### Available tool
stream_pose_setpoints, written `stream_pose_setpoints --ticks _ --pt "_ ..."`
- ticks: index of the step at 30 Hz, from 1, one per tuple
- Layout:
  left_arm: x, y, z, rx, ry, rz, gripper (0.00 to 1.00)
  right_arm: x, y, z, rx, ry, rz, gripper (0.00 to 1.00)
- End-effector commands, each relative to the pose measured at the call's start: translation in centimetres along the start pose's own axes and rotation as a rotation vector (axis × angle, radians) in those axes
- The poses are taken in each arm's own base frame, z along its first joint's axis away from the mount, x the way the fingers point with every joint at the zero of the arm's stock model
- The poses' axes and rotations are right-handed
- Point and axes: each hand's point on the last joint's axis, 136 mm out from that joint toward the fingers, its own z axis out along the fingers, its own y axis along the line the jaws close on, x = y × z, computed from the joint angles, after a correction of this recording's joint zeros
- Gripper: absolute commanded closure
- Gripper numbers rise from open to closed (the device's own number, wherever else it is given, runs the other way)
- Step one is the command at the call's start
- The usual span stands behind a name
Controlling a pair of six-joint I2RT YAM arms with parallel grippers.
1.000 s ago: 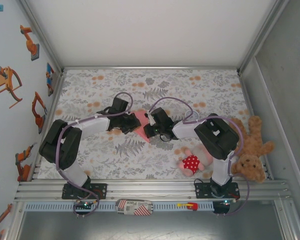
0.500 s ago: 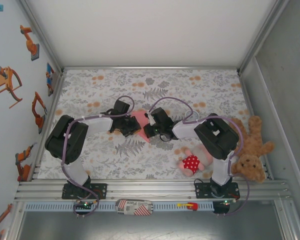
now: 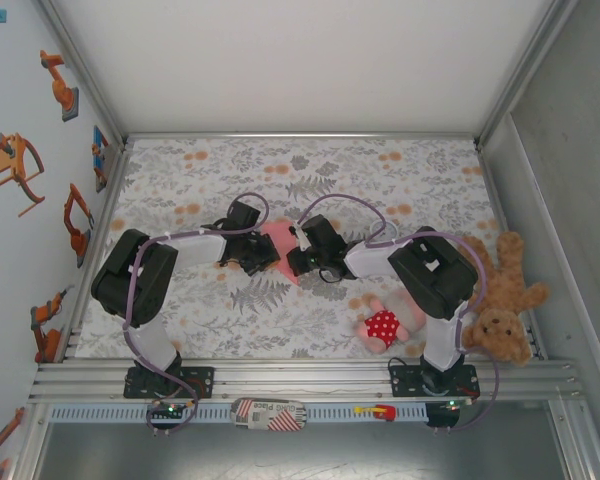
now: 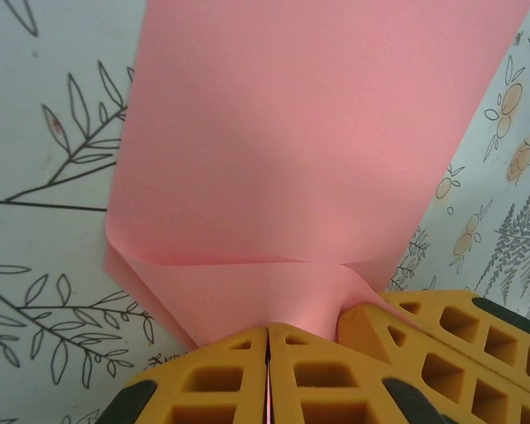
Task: Fold a paper plane with a square sheet of paper (pick it up from the middle)
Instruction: Third fold the triangle at the center of the table.
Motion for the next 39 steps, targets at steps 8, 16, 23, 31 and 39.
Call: stream_pose_setpoints --ticks 8,16,23,31,39 --pt "0.3 1.9 0.6 -0.079 0.007 -0.035 0.90 0.9 -0.7 0.6 0.022 0.043 0.026 1.00" --pt "0.6 3.3 0.8 -0.127 0.002 -0.049 0.91 -1.0 -1.2 -0.7 0.058 -0.013 0.111 0.82" --pt "1.0 4.4 1.4 -0.146 0.011 -0.070 0.92 -3.5 -0.8 -3.3 -0.038 -0.062 0.213 0.68" --pt "1.0 4.7 1.5 -0.146 -0.001 -0.081 0.92 -3.0 -0.1 -5.8 -0.077 -0.015 0.183 0.75" --pt "0.8 4.6 1.2 -0.145 -0.014 -0.081 0.92 -0.3 3.2 -5.1 -0.250 0.131 0.190 0.94"
